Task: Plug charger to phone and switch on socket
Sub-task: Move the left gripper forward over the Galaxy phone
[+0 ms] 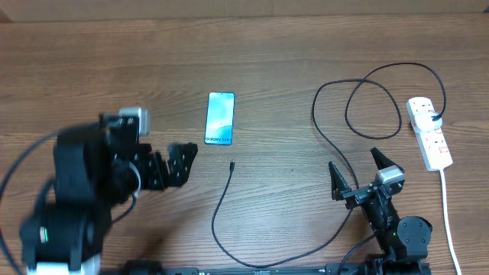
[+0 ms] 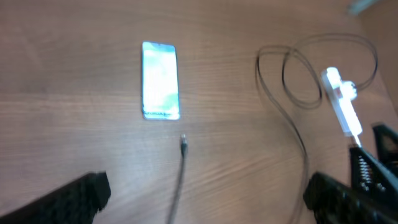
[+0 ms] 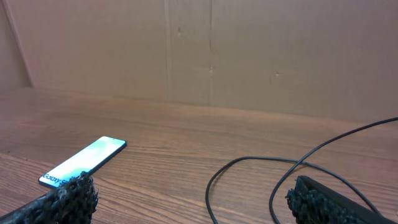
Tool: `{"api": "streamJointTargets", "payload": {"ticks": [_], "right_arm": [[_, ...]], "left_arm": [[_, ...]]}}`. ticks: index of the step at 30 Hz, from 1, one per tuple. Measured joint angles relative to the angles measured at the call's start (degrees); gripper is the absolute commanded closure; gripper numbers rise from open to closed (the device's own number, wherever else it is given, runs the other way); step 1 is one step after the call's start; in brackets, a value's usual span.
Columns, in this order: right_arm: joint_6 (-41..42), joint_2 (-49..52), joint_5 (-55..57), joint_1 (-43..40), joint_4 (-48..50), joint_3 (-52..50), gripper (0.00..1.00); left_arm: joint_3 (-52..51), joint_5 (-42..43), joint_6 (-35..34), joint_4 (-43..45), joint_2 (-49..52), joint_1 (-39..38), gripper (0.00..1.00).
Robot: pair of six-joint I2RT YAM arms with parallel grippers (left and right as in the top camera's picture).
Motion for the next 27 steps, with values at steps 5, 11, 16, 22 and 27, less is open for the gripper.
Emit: {"api": "streamJointTargets", "payload": {"ticks": [5,11,16,22,27], "right_arm": [[0.02,-0.02,0.02,0.00,0.00,0.00,0.00],[0.00,-0.04,0.02,0.00,0.00,0.00,0.00],[0.00,-0.04,0.02,0.00,0.00,0.00,0.00],[0.00,-0.04,0.02,0.00,0.00,0.00,0.00],[0.00,-0.04,0.00,0.00,-0.02,0.00,0.00]], "left_arm": [[9.92,2.19,-0.09,-12.13,13.73,0.00,0.00],[10.84,2.84,-0.09,-16.31,26.08,0.00,0.05],[10.86,3.17,-0.26,-17.64,34.71,-0.02,0.96],[10.86,3.48,-0.24,-17.97,42.42,-0.20,0.96],[10.86,3.48,-0.24,-17.94,46.75,-1.38,0.96]]}}
